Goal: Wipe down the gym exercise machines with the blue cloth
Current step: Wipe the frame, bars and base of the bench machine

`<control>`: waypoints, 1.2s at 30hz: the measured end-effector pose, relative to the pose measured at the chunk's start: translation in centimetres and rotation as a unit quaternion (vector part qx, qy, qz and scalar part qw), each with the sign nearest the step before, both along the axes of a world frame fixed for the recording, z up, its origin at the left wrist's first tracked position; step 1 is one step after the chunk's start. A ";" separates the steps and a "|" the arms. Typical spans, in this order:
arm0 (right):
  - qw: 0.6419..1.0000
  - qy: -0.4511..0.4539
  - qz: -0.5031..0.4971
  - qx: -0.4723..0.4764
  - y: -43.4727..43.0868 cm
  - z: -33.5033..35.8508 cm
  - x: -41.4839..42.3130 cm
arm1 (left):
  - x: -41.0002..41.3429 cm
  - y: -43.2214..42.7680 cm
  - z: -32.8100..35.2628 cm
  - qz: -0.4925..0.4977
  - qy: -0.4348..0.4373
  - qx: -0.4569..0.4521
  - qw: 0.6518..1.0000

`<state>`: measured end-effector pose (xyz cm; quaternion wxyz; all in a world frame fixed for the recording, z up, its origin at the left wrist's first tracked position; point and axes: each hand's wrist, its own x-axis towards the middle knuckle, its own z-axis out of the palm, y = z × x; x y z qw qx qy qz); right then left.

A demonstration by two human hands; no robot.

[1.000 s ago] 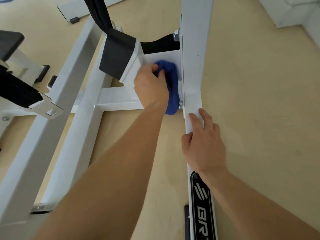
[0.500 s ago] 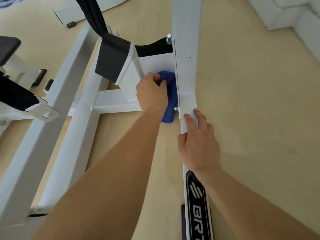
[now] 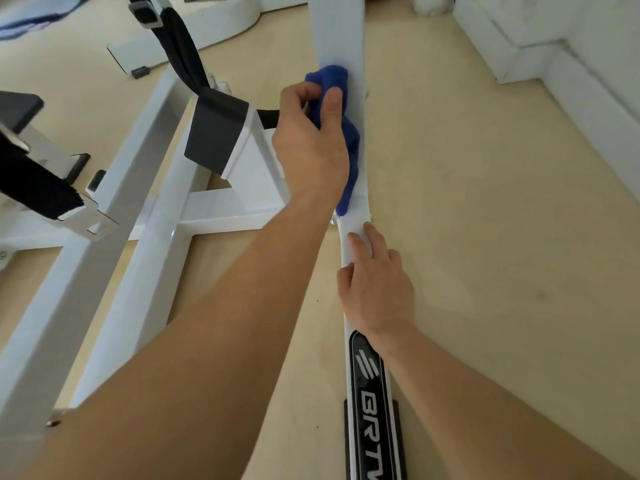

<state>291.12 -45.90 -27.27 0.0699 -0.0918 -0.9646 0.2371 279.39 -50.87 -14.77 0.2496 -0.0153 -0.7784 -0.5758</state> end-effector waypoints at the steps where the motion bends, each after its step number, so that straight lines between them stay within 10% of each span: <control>1: 1.000 0.000 0.002 -0.001 0.0 0.0 0.0 | -0.1 -0.3 -0.3 -0.003 -0.007 -0.004 1.000; 9: 1.000 0.001 -0.015 0.010 -0.4 0.2 -0.3 | -0.3 -1.2 -2.6 0.010 -0.144 -0.139 0.980; 17: 1.000 -0.017 -0.014 0.018 -0.3 0.7 -0.1 | -1.4 -0.8 9.7 0.042 0.120 -0.082 0.988; 36: 1.000 0.007 -0.018 -0.020 -0.2 -0.3 -0.6 | -1.4 -2.9 -8.4 -0.085 -0.207 -0.184 0.957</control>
